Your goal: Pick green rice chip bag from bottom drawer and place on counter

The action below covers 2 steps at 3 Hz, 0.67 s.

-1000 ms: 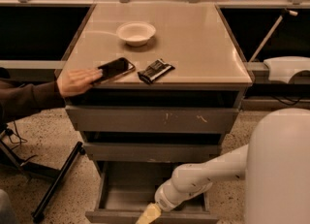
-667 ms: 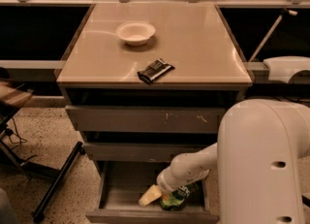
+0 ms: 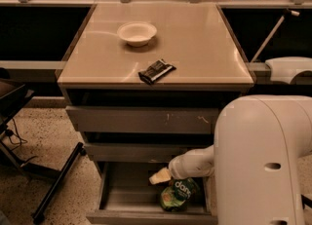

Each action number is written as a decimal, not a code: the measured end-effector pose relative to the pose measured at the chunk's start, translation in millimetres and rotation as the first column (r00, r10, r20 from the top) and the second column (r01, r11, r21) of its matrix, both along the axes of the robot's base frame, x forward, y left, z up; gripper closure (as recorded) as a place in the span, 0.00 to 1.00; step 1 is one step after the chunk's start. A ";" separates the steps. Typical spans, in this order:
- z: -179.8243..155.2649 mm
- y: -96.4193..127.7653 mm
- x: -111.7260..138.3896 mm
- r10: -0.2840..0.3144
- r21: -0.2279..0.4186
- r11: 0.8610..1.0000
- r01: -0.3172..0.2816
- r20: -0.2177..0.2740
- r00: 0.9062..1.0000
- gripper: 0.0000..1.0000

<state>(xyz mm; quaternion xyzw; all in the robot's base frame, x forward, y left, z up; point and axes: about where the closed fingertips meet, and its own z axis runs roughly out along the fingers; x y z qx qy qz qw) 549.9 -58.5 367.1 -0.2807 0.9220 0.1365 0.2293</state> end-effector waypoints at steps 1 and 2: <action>-4.6 -1.4 -6.1 -0.017 -0.012 1.000 0.017 -0.001 1.000 0.00; -8.7 -8.3 -31.7 -0.130 -0.020 0.991 0.130 -0.022 0.991 0.00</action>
Offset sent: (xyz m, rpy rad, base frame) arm -0.1579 -0.0823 -0.0432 -0.0641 -0.0508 -0.4526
